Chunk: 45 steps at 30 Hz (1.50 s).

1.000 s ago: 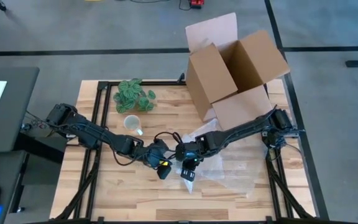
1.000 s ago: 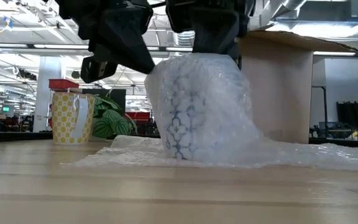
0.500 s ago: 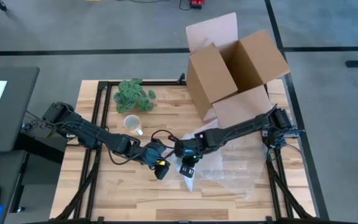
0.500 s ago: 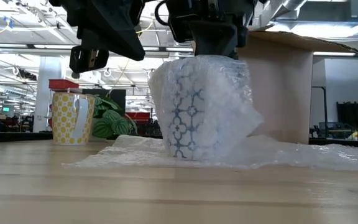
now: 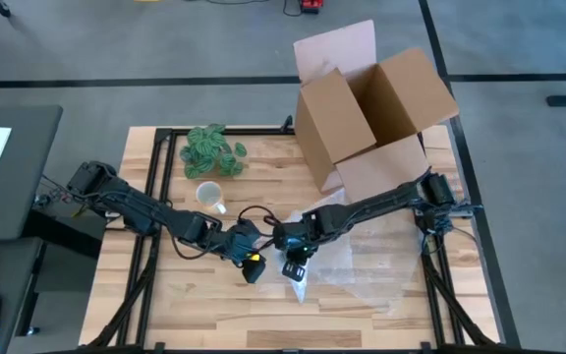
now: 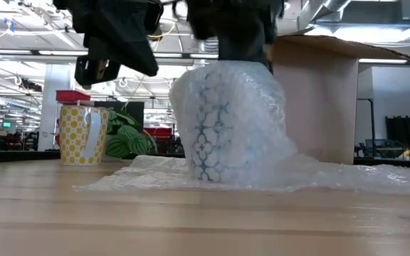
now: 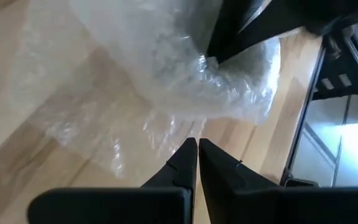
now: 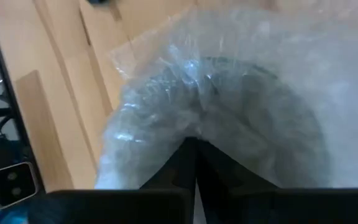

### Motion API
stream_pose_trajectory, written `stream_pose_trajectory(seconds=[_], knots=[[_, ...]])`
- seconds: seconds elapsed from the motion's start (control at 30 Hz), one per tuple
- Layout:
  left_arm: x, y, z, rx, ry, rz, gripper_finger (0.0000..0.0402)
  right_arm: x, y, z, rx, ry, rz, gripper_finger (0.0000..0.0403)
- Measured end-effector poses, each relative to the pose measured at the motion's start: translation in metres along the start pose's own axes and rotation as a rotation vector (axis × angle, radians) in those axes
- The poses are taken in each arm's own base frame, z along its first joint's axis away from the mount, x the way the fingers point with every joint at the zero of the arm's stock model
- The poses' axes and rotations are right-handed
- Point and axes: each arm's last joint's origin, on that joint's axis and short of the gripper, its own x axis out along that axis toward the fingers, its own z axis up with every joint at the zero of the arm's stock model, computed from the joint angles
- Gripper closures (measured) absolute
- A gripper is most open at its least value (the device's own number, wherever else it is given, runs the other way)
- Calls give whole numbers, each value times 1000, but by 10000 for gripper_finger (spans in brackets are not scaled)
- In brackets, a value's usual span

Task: Wrap mug
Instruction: Wrap the blue mug with bubble wrap

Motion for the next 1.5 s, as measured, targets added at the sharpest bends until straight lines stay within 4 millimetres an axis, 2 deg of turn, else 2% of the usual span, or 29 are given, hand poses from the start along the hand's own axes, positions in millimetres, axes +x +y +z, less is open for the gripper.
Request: stream_pose_trajectory(seconds=[0.23, 0.4, 0.57, 0.8, 0.87, 1.0, 1.13, 1.3, 1.5], knots=[[-16, 10, -3, -20, 38, 96, 402, 32, -8, -2, -14, 65, -32, 403], [-23, 12, -2, -47, 38, 109, 402, 34, -9, -2, -14, 73, -38, 403], [-27, 11, -1, -78, 33, 100, 402, 2, -1, 3, -23, 29, -23, 403], [-29, 9, -1, -104, 31, 74, 402, -73, 14, 6, -24, -90, 55, 403], [-30, 9, -1, -112, 35, 69, 402, -84, 15, 4, -7, -94, 78, 403], [-32, 5, -8, -142, 73, 48, 402, -88, 18, 2, 51, -96, 98, 402], [-35, -2, -21, -161, 127, 26, 402, -68, 20, 5, 84, -98, 63, 391], [-38, -6, -35, -160, 166, 26, 402, -25, 7, 11, 137, -44, -29, 368], [-40, -6, -41, -165, 177, 47, 402, 9, -4, 13, 170, 8, -88, 356]])
